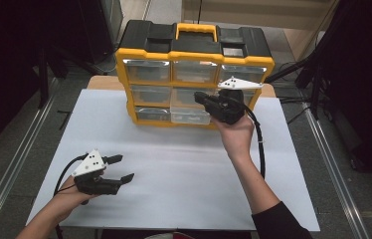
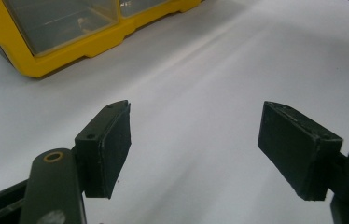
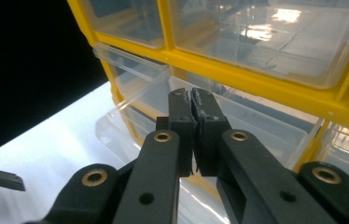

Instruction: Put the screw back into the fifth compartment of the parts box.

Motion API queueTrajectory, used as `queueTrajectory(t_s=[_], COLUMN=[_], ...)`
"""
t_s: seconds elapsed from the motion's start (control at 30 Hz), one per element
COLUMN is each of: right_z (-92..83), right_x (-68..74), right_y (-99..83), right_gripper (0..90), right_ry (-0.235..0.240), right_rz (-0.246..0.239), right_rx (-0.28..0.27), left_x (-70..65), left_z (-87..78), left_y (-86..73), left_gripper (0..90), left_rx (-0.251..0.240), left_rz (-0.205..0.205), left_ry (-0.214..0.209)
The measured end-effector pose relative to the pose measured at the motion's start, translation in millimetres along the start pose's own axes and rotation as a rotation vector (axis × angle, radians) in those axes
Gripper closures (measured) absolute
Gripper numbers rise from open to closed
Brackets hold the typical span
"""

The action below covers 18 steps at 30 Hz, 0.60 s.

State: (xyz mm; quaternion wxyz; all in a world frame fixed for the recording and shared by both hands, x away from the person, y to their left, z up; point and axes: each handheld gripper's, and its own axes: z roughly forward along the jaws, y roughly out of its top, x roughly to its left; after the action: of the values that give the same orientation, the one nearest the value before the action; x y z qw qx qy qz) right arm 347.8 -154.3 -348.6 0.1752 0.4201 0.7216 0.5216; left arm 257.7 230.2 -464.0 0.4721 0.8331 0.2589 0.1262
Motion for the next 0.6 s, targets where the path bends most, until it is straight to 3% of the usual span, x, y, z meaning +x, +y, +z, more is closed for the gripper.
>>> queueTrajectory(t_s=[0.6], right_z=[14.4], right_x=[-4.4], right_y=[-9.5], right_gripper=[88.1], right_ry=[-0.026], right_rz=[0.000], right_rx=[0.029], left_x=[-0.4], left_z=[0.1], left_y=[0.2], left_gripper=[25.7], left_rx=[-0.001], left_rz=[0.002], left_ry=[-0.002])
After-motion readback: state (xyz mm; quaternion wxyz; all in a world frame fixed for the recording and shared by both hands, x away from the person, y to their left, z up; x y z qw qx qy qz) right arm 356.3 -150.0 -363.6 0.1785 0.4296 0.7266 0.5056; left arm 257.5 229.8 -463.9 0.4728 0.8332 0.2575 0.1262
